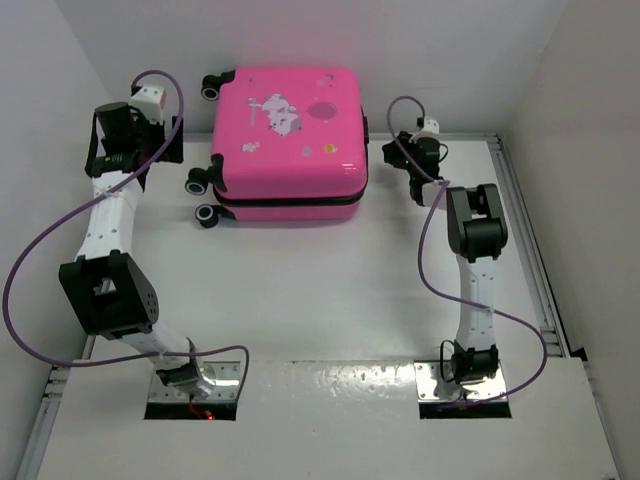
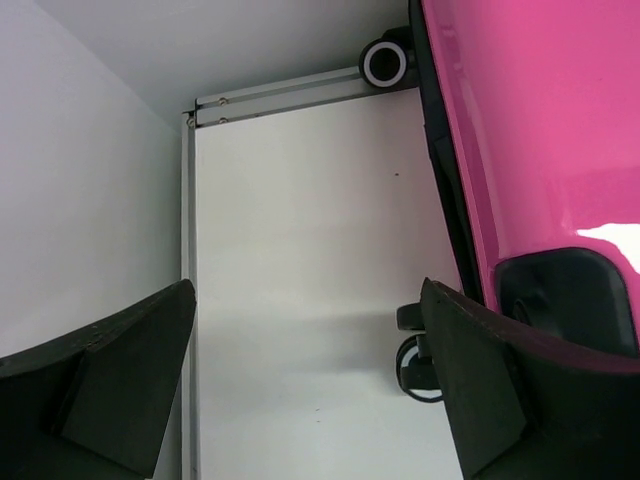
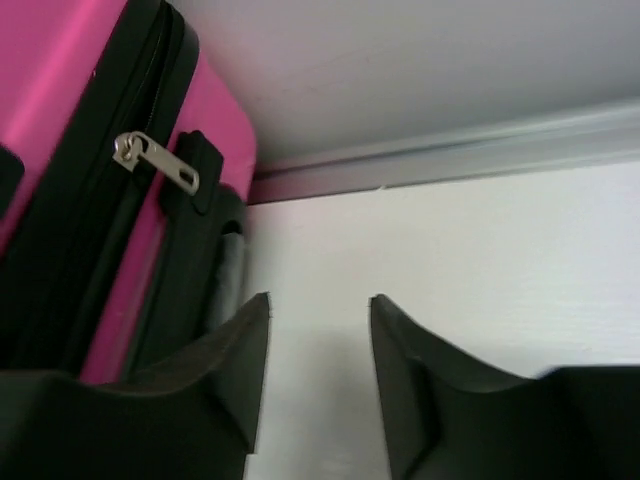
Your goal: Pack the luggage
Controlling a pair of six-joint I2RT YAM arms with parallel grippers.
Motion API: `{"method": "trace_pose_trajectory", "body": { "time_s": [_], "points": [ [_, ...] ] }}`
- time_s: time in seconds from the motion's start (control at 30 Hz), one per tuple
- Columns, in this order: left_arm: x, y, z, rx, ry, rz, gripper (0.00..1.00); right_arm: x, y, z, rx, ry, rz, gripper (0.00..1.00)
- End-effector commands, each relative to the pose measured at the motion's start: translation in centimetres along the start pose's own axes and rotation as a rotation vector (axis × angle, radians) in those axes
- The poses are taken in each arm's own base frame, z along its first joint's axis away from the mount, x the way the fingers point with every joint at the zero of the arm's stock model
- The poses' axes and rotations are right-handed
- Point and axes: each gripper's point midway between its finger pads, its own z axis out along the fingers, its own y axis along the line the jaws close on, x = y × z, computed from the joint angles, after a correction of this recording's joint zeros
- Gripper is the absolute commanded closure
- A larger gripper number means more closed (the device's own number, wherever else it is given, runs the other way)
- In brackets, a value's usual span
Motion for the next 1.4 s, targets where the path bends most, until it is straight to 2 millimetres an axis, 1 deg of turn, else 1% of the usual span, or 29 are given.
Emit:
{"method": "trace_pose_trajectory", "body": {
  "time_s": [0.0, 0.07, 0.1, 0.13, 0.17, 0.2, 0.23, 0.27, 0.3, 0.33, 0.43, 0.6, 0.67, 0.7, 0.77, 0.87, 0.97, 1.0, 1.03, 1.07, 1.1, 1.13, 1.17, 1.2, 1.23, 1.27, 1.3, 1.33, 1.37],
  "points": [
    [-1.9, 0.2, -0.3, 0.004, -0.063, -0.007, 0.0, -1.7, 3.3, -0.4, -0.1, 0.143, 0.353, 0.59],
    [-1.9, 0.3, -0.3, 0.004, -0.063, 0.002, 0.0, -1.2, 4.6, -0.7, -0.182, 0.21, 0.408, 0.7],
    [-1.9, 0.3, -0.3, 0.004, -0.063, 0.002, 0.0, -1.9, 5.4, -0.5, -0.209, 0.211, 0.436, 0.7],
    [-1.9, 0.3, -0.3, 0.004, -0.063, 0.002, 0.0, 0.0, 5.5, -0.4, -0.23, 0.262, 0.463, 0.7],
    [-1.9, 0.3, -0.3, 0.004, -0.063, 0.002, 0.0, -0.5, 5.9, -0.2, -0.239, 0.274, 0.514, 0.7],
    [-1.4, 0.2, -0.2, 0.006, -0.053, 0.0, 0.0, 0.1, 5.9, -0.3, -0.264, 0.302, 0.535, 0.67],
    [-1.4, 0.1, -0.2, 0.006, -0.053, 0.0, 0.0, -0.5, 6.4, 0.2, -0.289, 0.295, 0.539, 0.64],
    [-1.3, 0.0, -0.4, 0.007, -0.053, -0.011, 0.0, -0.4, 7.0, 0.0, -0.311, 0.316, 0.571, 0.57],
    [-1.3, 0.2, -0.4, -0.002, -0.051, -0.011, 0.0, -0.5, 7.1, 0.3, -0.327, 0.313, 0.562, 0.55],
    [-1.3, 0.2, -0.4, -0.002, -0.051, -0.011, 0.0, -0.8, 7.4, 0.3, -0.339, 0.312, 0.562, 0.55],
    [-1.6, 0.4, -0.8, -0.014, -0.059, -0.009, 0.0, 0.4, 7.5, 0.7, -0.351, 0.338, 0.565, 0.54],
    [-1.6, -0.3, -0.7, -0.011, -0.047, -0.004, 0.0, 2.1, 7.7, 1.4, -0.368, 0.368, 0.529, 0.66],
    [-2.0, -0.2, -0.8, -0.013, -0.056, 0.006, 0.0, 2.7, 7.6, 1.6, -0.369, 0.375, 0.523, 0.67],
    [-2.0, -0.5, -0.8, -0.014, -0.055, 0.01, 0.0, 3.3, 8.0, 1.6, -0.38, 0.384, 0.506, 0.7],
    [-1.8, -0.5, -0.8, -0.012, -0.047, 0.021, 0.0, 3.3, 8.5, 1.4, -0.407, 0.389, 0.484, 0.74],
    [-1.9, -0.8, -0.8, -0.012, -0.046, 0.024, 0.0, 4.7, 9.8, 0.4, -0.44, 0.45, 0.457, 0.82],
    [-1.7, -0.8, -0.8, -0.01, -0.037, 0.044, 0.0, 6.1, 11.5, -1.9, -0.486, 0.521, 0.477, 0.91],
    [-1.7, -0.8, -0.8, -0.01, -0.037, 0.053, 0.0, 7.3, 12.2, -2.9, -0.5, 0.54, 0.486, 0.97],
    [-1.7, -0.8, -0.8, -0.01, -0.037, 0.053, 0.0, 7.6, 12.8, -3.6, -0.514, 0.552, 0.488, 0.99],
    [-1.7, -0.9, -0.8, 0.0, -0.04, 0.053, 0.0, 7.0, 13.6, -4.4, -0.53, 0.548, 0.49, 1.0],
    [-2.0, -0.7, -1.1, 0.001, -0.05, 0.052, 0.0, 8.5, 14.3, -6.2, -0.539, 0.585, 0.507, 1.0],
    [-2.1, -0.9, -1.1, 0.011, -0.053, 0.052, 0.0, 7.8, 15.3, -7.0, -0.569, 0.585, 0.504, 1.0],
    [-2.0, -0.7, -1.4, 0.013, -0.056, 0.049, 0.0, 9.8, 15.8, -9.1, -0.562, 0.64, 0.519, 1.0],
    [-2.4, -0.8, -1.8, 0.02, -0.069, 0.051, 0.0, 9.1, 17.5, -9.9, -0.601, 0.63, 0.515, 1.0],
    [-2.0, -0.9, -1.7, 0.038, -0.065, 0.047, 0.0, 9.0, 18.3, -10.8, -0.632, 0.631, 0.511, 1.0],
    [-2.4, -0.7, -2.2, 0.039, -0.078, 0.047, 0.0, 11.4, 19.4, -13.2, -0.639, 0.69, 0.524, 1.0],
    [-2.2, -1.0, -2.4, 0.056, -0.079, 0.047, 0.0, 9.8, 21.1, -14.4, -0.688, 0.67, 0.499, 1.0],
    [-2.2, -1.0, -2.8, 0.073, -0.09, 0.053, 0.0, 10.5, 21.7, -15.9, -0.719, 0.669, 0.486, 1.0],
    [-2.3, -1.3, -2.8, 0.086, -0.094, 0.054, 0.0, 11.4, 24.0, -17.7, -0.762, 0.693, 0.462, 1.0]
  ]
}}
